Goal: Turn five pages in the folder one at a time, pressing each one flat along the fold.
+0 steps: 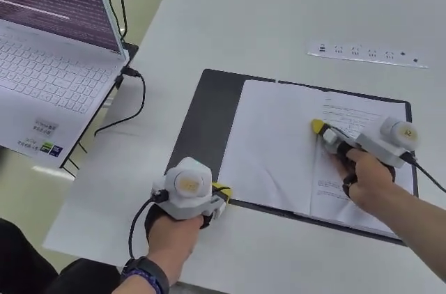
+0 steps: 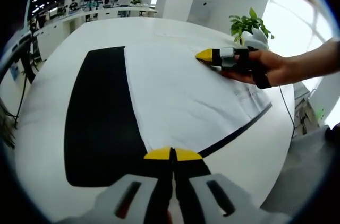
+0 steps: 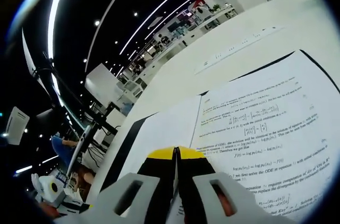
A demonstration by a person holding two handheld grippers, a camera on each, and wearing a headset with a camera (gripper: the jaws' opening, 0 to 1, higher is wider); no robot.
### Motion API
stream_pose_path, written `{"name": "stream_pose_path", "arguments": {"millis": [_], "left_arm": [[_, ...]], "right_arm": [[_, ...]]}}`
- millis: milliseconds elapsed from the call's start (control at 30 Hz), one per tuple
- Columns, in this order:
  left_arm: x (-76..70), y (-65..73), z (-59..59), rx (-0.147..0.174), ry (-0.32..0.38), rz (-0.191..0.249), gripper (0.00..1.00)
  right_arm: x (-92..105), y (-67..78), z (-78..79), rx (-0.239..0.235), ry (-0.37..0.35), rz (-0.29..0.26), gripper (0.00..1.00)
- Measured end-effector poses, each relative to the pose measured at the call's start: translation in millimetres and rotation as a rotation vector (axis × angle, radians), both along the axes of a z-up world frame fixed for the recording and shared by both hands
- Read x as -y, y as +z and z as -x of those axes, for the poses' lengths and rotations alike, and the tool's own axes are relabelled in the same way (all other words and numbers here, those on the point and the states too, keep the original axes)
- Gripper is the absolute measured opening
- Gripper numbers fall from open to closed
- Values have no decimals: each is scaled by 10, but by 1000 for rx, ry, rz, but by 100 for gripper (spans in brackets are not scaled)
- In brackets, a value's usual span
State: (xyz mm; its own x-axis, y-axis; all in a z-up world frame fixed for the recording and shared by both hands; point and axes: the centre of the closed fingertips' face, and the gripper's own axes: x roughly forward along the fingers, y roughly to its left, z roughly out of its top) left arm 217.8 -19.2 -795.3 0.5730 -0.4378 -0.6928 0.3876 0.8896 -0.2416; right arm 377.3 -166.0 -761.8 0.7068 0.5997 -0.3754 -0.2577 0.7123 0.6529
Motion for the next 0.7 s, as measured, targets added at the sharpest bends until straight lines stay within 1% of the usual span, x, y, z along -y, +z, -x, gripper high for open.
{"name": "stream_pose_path", "arguments": {"millis": [200,367,500,700], "left_arm": [[1,9,5,4,10,7,0],[5,21,5,9,12,10,0],[5,25,7,11,13,7,0],[2,29,10,20,18,2,0]], "right_arm": [[4,-25,152,-2,18,-3,0],[12,-33,252,-5,14,-9,0],[20,-39,334,-16,7,-14,0],[9,-51,536,-25,15,-16,0]]}}
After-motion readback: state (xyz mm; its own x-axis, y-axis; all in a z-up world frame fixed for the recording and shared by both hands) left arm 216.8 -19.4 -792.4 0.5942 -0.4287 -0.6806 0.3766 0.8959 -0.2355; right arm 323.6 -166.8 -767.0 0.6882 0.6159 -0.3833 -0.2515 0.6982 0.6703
